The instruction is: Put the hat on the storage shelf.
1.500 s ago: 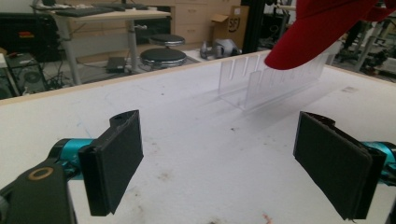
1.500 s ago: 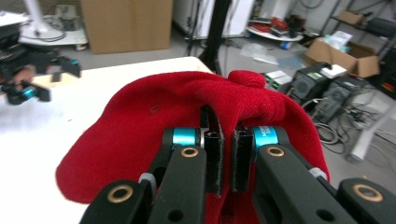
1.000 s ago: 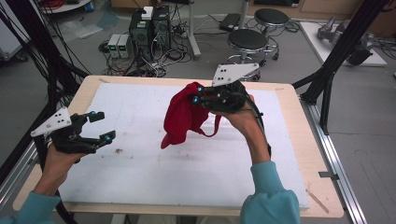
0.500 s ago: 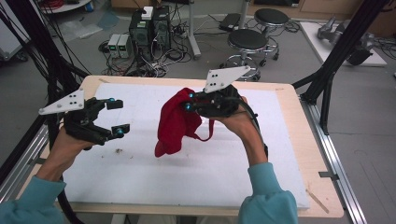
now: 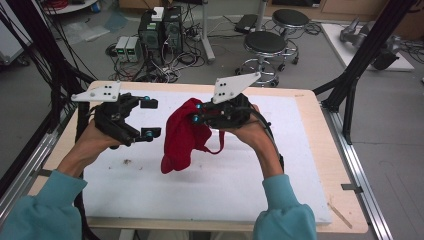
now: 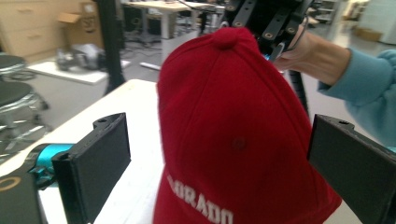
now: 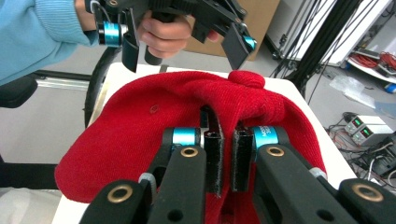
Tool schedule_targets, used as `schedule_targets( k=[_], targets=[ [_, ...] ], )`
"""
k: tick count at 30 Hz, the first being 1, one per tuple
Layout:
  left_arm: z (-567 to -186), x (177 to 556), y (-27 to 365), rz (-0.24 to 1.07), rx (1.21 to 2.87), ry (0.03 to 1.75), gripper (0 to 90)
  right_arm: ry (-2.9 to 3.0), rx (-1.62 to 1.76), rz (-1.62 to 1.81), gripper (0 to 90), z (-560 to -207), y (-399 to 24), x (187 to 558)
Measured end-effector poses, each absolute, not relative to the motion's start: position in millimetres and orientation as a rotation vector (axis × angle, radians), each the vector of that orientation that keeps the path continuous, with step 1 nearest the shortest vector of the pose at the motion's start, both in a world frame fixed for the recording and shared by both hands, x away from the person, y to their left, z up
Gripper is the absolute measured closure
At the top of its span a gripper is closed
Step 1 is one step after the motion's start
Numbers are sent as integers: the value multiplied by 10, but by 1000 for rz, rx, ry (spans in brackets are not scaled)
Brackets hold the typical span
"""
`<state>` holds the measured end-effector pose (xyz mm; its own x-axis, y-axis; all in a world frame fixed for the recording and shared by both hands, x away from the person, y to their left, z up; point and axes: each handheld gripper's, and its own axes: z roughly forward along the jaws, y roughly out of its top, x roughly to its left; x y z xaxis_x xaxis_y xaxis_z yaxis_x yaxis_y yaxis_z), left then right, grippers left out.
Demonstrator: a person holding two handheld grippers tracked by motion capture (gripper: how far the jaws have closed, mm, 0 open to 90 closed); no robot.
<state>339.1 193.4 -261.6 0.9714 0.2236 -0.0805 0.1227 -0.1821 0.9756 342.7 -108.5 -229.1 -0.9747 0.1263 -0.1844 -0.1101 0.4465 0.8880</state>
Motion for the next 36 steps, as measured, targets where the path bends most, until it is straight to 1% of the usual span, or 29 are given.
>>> schedule_targets(
  k=[5,17,25,36],
  targets=[
    [-2610,3417,1813,44,1798,213,64,2471,-2,1555,870,-2291,-1087,3431],
    [-2633,3482,1609,-56,1825,155,64,2477,-31,1560,870,-2289,-1068,3410],
    [-2575,3472,1587,-70,1794,148,56,2477,-48,1562,870,-2295,-1042,3403],
    [-2623,3487,1460,-17,1892,174,56,2494,-61,1547,870,-2305,-1014,3391]
  ],
)
